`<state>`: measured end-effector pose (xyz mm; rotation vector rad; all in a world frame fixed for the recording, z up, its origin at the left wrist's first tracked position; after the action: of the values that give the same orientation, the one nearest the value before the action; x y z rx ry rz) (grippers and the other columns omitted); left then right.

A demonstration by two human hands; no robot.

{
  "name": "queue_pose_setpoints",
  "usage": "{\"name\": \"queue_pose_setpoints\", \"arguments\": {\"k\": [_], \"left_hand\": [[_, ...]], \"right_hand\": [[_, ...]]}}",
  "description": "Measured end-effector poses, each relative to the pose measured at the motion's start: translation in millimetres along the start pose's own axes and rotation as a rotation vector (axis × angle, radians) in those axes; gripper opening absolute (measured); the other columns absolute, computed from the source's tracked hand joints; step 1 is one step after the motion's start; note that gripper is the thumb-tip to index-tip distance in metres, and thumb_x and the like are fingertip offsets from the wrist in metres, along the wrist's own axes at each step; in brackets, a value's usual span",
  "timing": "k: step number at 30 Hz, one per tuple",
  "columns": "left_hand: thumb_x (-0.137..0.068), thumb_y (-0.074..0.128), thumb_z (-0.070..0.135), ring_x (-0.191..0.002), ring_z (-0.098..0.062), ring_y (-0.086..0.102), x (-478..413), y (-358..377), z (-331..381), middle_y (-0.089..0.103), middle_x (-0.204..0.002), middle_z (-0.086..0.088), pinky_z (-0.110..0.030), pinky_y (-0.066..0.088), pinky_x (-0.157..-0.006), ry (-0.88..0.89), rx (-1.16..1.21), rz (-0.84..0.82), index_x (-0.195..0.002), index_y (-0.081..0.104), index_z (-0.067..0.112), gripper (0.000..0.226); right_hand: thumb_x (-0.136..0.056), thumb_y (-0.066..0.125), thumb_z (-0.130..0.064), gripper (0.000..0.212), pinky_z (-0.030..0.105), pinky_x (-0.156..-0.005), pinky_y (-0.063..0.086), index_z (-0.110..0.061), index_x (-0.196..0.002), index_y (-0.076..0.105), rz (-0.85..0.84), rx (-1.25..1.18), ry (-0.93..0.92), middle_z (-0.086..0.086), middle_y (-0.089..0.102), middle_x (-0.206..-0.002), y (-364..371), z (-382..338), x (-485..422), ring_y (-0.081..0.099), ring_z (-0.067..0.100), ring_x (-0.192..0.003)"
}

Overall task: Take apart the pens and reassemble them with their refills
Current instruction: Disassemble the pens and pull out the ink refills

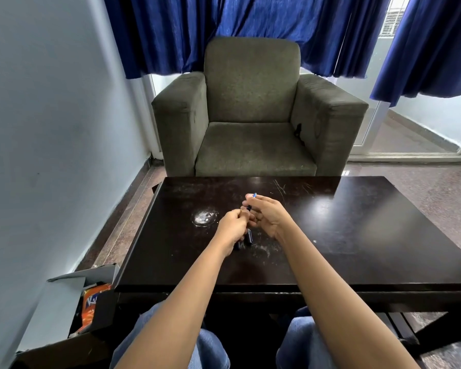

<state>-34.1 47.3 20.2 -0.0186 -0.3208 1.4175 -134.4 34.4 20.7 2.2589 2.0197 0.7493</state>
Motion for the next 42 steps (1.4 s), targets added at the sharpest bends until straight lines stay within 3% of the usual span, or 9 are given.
{"name": "queue_pose_setpoints", "arguments": {"k": [3, 8, 13, 16, 22, 31, 36, 39, 42], "left_hand": [[-0.101, 0.038, 0.026, -0.052, -0.007, 0.044, 0.3, 1.1, -3.5, 0.067, -0.077, 0.001, -0.022, 0.034, -0.048, -0.009, 0.0, -0.027, -0.083, 0.059, 0.021, 0.029], [-0.101, 0.038, 0.027, -0.051, -0.007, 0.04, -5.2, -3.6, -6.0, 0.066, -0.077, 0.001, -0.021, 0.033, -0.048, -0.025, 0.019, -0.03, -0.093, 0.055, 0.02, 0.019], [-0.101, 0.038, 0.025, -0.051, -0.005, 0.042, -12.2, -4.6, -3.3, 0.066, -0.078, 0.002, -0.02, 0.032, -0.048, -0.033, 0.048, -0.03, -0.101, 0.053, 0.021, 0.015], [-0.101, 0.038, 0.025, -0.053, -0.006, 0.044, -16.1, -3.7, -2.5, 0.067, -0.078, 0.002, -0.021, 0.032, -0.049, -0.034, 0.02, -0.016, -0.101, 0.053, 0.02, 0.016], [-0.102, 0.036, 0.022, -0.049, -0.008, 0.037, -19.0, -1.4, -5.1, 0.065, -0.073, 0.0, -0.022, 0.028, -0.046, -0.047, -0.022, -0.049, -0.101, 0.052, 0.02, 0.016], [-0.099, 0.033, 0.017, -0.049, -0.007, 0.041, -17.3, -13.3, -18.4, 0.066, -0.072, 0.001, -0.022, 0.025, -0.043, -0.15, -0.213, -0.042, -0.09, 0.058, 0.026, 0.027], [-0.099, 0.03, 0.018, -0.044, -0.008, 0.031, -18.6, -23.7, -18.7, 0.065, -0.069, 0.002, -0.019, 0.02, -0.038, -0.173, -0.157, 0.027, -0.086, 0.055, 0.028, 0.029], [-0.099, 0.03, 0.017, -0.042, -0.008, 0.03, -17.4, -26.1, -18.3, 0.066, -0.071, 0.0, -0.02, 0.021, -0.038, -0.172, -0.138, 0.042, -0.084, 0.054, 0.028, 0.03], [-0.099, 0.03, 0.017, -0.041, -0.008, 0.03, -18.1, -26.7, -17.7, 0.066, -0.072, 0.0, -0.02, 0.021, -0.037, -0.166, -0.135, 0.049, -0.084, 0.054, 0.028, 0.03]], "right_hand": [[-0.089, 0.063, -0.006, 0.005, 0.022, -0.043, 0.047, -0.007, -0.094, 0.064, 0.02, 0.014, 0.0, 0.011, 0.062, -0.079, -5.4, 4.1, -3.8, 0.059, 0.01, -0.046], [-0.093, 0.041, 0.008, 0.027, 0.026, -0.054, 0.053, -0.002, -0.107, 0.061, -0.007, -0.074, 0.015, 0.01, 0.069, -0.093, -4.1, 0.8, -10.0, 0.066, 0.02, -0.076], [-0.09, 0.063, -0.01, 0.013, 0.021, -0.04, 0.046, -0.003, -0.101, 0.06, 0.006, -0.02, 0.058, 0.009, 0.059, -0.074, -1.3, 3.5, -14.1, 0.057, 0.015, -0.054], [-0.087, 0.066, -0.004, 0.009, 0.019, -0.036, 0.042, -0.003, -0.094, 0.06, 0.043, -0.041, 0.056, 0.01, 0.054, -0.066, -3.6, 5.6, -19.2, 0.053, 0.01, -0.039], [-0.095, 0.048, -0.001, 0.02, 0.017, -0.051, 0.05, -0.011, -0.088, 0.065, 0.113, -0.18, 0.032, 0.002, 0.067, -0.084, -11.6, -5.4, -24.5, 0.06, 0.009, -0.07], [-0.089, 0.059, 0.003, 0.013, 0.015, -0.051, 0.052, -0.009, -0.084, 0.059, 0.444, -0.566, -0.01, 0.004, 0.064, -0.066, -65.8, 7.5, -30.4, 0.061, 0.009, -0.058], [-0.087, 0.06, -0.004, 0.008, 0.017, -0.045, 0.046, -0.011, -0.091, 0.06, 0.324, 0.315, 0.095, 0.001, 0.055, -0.07, -74.7, 35.7, -43.4, 0.055, 0.005, -0.046], [-0.08, 0.067, -0.01, 0.002, 0.03, -0.061, 0.055, -0.01, -0.082, 0.068, 0.343, 0.784, 0.116, 0.003, 0.062, -0.067, -72.2, 49.5, -42.6, 0.058, 0.016, -0.06], [-0.076, 0.069, -0.01, 0.005, 0.035, -0.075, 0.058, -0.006, -0.076, 0.073, 0.38, 0.965, 0.079, 0.009, 0.07, -0.072, -67.1, 52.1, -40.7, 0.065, 0.023, -0.069]]}}
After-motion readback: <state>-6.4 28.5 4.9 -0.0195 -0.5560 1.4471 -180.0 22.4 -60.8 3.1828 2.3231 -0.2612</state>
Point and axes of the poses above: each hand's wrist, its own x-axis away from the middle knuckle, its own y-axis out of the palm, z = x × y, the point moved 8 cm from there along -x, towards the middle knuckle
